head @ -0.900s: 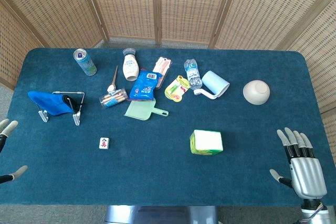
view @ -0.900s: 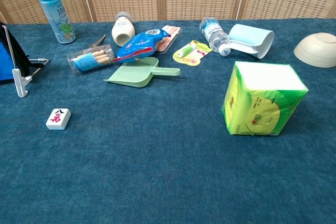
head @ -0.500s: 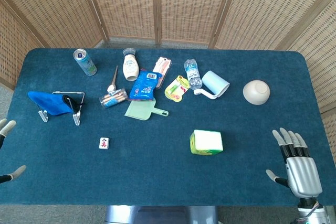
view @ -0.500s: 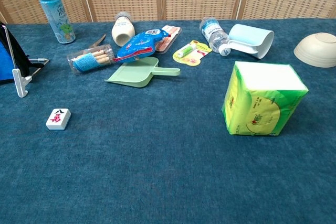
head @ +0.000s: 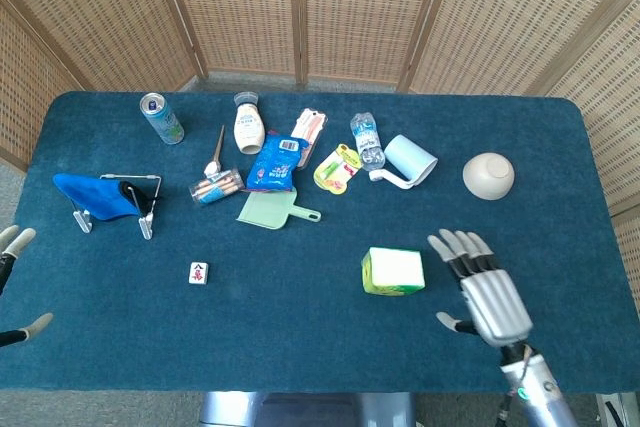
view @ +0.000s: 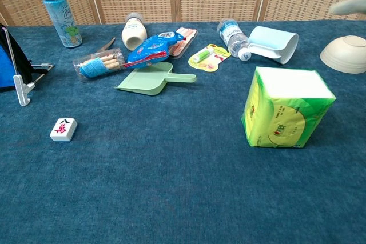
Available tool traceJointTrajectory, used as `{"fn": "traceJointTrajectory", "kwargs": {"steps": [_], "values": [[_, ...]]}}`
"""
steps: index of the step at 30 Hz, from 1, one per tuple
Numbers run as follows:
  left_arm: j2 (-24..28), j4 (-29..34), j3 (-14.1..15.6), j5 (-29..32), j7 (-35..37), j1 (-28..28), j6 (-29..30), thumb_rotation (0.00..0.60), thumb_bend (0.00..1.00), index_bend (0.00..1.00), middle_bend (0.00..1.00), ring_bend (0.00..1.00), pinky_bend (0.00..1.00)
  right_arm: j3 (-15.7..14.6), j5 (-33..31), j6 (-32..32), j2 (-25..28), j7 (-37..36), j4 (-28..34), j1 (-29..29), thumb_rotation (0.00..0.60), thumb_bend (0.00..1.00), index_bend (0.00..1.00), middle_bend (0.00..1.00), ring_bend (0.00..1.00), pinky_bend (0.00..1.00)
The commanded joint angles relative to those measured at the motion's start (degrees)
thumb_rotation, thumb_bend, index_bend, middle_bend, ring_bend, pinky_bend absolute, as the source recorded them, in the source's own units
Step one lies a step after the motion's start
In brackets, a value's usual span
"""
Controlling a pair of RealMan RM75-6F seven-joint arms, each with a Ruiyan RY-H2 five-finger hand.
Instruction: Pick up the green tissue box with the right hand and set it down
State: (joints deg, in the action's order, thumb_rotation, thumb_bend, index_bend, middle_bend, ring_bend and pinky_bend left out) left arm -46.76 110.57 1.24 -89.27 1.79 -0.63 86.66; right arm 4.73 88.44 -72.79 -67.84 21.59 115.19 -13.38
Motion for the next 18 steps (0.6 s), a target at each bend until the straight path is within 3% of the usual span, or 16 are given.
{"fn": "traceJointTrajectory", "kwargs": {"steps": [1,10,18], "values": [[0.0,0.0,-0.1,0.2,0.0,-0.1,-0.1,0.6,0.08,0.0,0.0,0.0,0.0,2.5,-4.5,4.6,-2.0,4.8,2.7,-3.9,0.6,0.0,0.0,0.0,0.0,0.0],[0.0,-0.2,-0.2,0.8,0.4,-0.2,-0.4,0.6,0.08,0.0,0.0,0.0,0.0,3.4,-14.9,11.7,-6.1,12.6,3.2,-10.3,0.6,0.0,0.0,0.0,0.0,0.0],[0.1,-0.3,-0.2,0.7,0.8,-0.3,-0.6,0.6,0.08,0.0,0.0,0.0,0.0,5.1,-21.0,12.2,-10.1,16.1,0.2,-14.3,0.6,0.0,0.0,0.0,0.0,0.04]]}}
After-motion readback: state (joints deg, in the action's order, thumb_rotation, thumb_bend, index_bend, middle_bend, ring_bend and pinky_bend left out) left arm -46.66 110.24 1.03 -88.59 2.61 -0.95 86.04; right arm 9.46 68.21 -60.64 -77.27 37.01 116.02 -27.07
